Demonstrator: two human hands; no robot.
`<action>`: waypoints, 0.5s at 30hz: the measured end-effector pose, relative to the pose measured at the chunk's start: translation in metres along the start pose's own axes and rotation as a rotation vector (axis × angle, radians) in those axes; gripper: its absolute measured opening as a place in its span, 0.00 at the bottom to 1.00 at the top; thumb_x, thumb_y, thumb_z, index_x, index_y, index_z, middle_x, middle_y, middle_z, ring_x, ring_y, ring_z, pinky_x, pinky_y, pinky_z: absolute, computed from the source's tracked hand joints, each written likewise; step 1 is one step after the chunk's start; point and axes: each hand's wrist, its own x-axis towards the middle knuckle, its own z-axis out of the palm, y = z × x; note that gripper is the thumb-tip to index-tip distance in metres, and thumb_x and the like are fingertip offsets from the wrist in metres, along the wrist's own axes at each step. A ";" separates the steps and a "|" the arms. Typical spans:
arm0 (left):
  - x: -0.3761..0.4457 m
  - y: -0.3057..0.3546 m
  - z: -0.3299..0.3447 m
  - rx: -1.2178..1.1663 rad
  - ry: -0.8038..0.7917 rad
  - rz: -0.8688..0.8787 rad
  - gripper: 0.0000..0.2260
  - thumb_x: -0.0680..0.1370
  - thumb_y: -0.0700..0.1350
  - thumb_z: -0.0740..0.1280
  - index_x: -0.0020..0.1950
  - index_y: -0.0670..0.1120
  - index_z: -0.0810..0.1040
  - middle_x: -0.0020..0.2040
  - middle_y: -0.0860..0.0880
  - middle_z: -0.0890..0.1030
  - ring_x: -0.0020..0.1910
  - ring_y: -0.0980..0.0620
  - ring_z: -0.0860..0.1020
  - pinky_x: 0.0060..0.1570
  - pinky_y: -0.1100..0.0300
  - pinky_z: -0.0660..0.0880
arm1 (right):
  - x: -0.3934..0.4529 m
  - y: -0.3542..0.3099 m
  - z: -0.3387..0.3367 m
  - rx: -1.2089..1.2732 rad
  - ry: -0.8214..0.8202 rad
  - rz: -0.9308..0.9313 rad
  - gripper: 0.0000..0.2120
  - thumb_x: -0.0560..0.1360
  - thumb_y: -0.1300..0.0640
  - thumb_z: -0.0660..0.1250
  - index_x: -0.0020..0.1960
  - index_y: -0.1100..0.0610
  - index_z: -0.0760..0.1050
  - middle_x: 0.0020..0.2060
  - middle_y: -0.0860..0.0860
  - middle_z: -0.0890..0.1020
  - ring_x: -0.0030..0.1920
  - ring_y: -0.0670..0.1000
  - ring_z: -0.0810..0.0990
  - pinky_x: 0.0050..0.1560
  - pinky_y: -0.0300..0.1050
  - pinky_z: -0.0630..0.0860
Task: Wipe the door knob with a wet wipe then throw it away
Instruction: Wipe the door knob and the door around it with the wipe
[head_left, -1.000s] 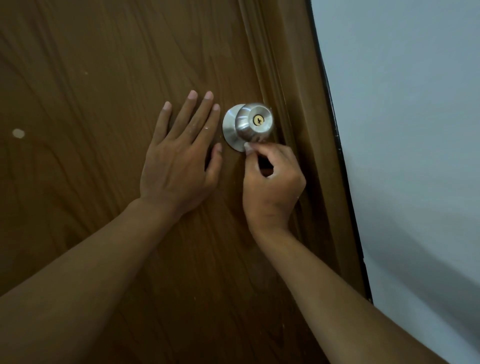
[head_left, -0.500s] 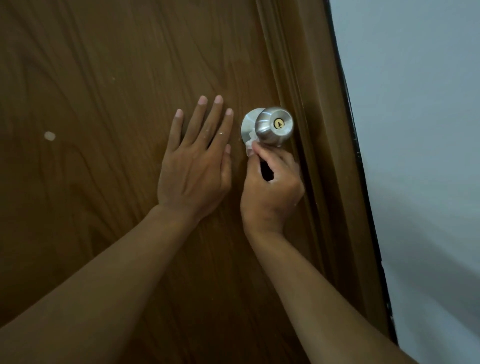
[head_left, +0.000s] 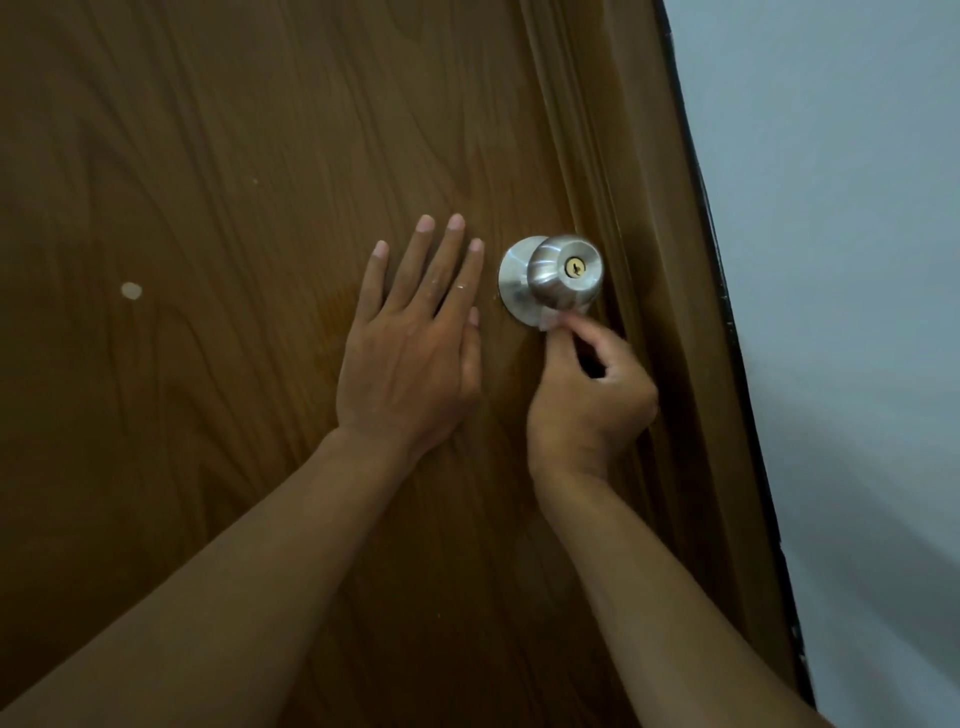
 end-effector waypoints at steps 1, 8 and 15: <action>0.000 0.000 0.000 0.002 0.002 -0.001 0.25 0.85 0.47 0.54 0.81 0.43 0.62 0.82 0.44 0.59 0.82 0.44 0.55 0.80 0.42 0.52 | 0.005 0.000 -0.002 0.012 0.015 0.052 0.06 0.76 0.56 0.72 0.52 0.49 0.84 0.41 0.35 0.81 0.46 0.32 0.78 0.45 0.28 0.74; 0.001 0.001 -0.001 0.002 0.003 -0.005 0.24 0.85 0.47 0.55 0.81 0.43 0.62 0.82 0.44 0.60 0.82 0.45 0.55 0.80 0.42 0.52 | 0.011 -0.007 -0.003 -0.039 -0.024 0.004 0.05 0.76 0.56 0.72 0.52 0.49 0.83 0.42 0.37 0.82 0.47 0.33 0.79 0.45 0.26 0.75; 0.000 0.001 0.000 0.012 0.010 -0.007 0.24 0.85 0.48 0.53 0.81 0.43 0.63 0.82 0.44 0.60 0.82 0.45 0.55 0.80 0.42 0.53 | 0.027 -0.001 -0.006 -0.086 -0.038 -0.157 0.08 0.78 0.57 0.70 0.56 0.52 0.82 0.49 0.42 0.84 0.48 0.47 0.85 0.47 0.50 0.84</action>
